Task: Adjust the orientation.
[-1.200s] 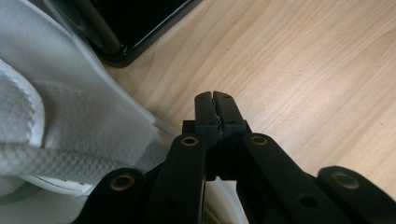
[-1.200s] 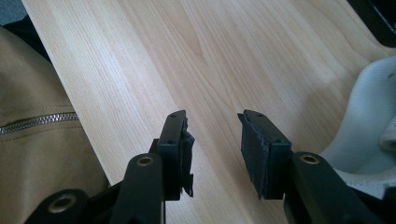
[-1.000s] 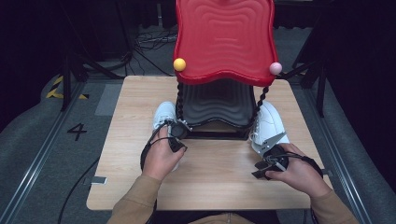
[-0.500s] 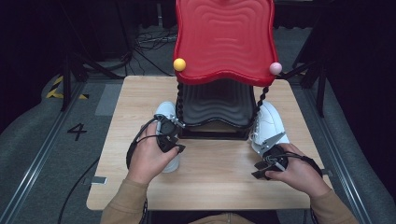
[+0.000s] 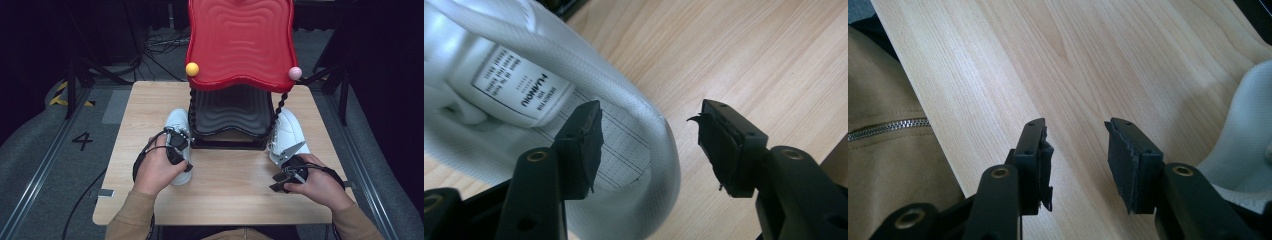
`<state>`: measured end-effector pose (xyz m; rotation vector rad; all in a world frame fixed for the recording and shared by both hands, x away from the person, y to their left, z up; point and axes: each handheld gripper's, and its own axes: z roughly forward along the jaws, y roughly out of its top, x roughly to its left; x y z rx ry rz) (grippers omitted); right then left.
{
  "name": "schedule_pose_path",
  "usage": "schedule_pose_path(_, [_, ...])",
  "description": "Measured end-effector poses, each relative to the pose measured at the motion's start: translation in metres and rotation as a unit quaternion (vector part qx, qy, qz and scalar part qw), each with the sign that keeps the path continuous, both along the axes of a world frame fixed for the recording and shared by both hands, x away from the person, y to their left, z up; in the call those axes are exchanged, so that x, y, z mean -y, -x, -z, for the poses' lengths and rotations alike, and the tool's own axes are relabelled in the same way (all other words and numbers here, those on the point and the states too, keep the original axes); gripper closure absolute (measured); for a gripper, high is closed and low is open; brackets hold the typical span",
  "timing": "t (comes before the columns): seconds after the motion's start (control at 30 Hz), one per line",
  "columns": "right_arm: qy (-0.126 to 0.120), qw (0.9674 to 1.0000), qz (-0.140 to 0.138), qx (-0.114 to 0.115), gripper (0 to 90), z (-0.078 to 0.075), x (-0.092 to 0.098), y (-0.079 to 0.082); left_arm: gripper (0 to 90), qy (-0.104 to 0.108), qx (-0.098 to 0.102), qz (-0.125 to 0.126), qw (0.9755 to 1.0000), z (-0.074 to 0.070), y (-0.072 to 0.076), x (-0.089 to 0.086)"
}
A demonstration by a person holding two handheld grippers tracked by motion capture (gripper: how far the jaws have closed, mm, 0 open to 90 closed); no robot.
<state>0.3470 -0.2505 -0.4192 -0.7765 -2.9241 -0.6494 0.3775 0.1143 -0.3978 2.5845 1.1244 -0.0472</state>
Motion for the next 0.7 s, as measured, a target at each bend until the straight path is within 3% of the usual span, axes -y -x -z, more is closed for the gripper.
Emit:
schedule_pose_path(0.23, [0.000, 1.0000, -0.001, -0.001, 59.6, 0.000, 0.000, 0.000, 52.5, -0.007, -0.032, 0.013, 0.9994, 0.022, -0.003, 0.003])
schedule_pose_path(0.27, [0.000, 1.0000, -0.001, -0.001, 59.6, 0.000, 0.000, 0.000, 53.9, -0.013, -0.032, 0.018, 0.9992, 0.023, -0.004, 0.003])
schedule_pose_path(0.4, [0.001, 1.0000, -0.002, -0.001, 59.6, 0.000, -0.001, 0.000, 61.1, -0.003, -0.027, 0.022, 0.9994, 0.023, -0.003, 0.001])
schedule_pose_path(0.5, [0.002, 1.0000, -0.004, -0.002, 59.5, 0.001, -0.002, 0.000, 68.6, 0.003, -0.028, 0.043, 0.9987, 0.020, -0.002, 0.002])
schedule_pose_path(0.53, [0.003, 1.0000, -0.004, -0.002, 59.5, 0.001, -0.002, 0.000, 73.2, 0.000, -0.026, 0.040, 0.9989, 0.019, -0.002, 0.003])
schedule_pose_path(0.7, [0.003, 1.0000, -0.003, -0.002, 59.5, 0.002, -0.002, 0.000, 76.2, -0.003, -0.015, 0.032, 0.9994, 0.018, -0.003, -0.001])
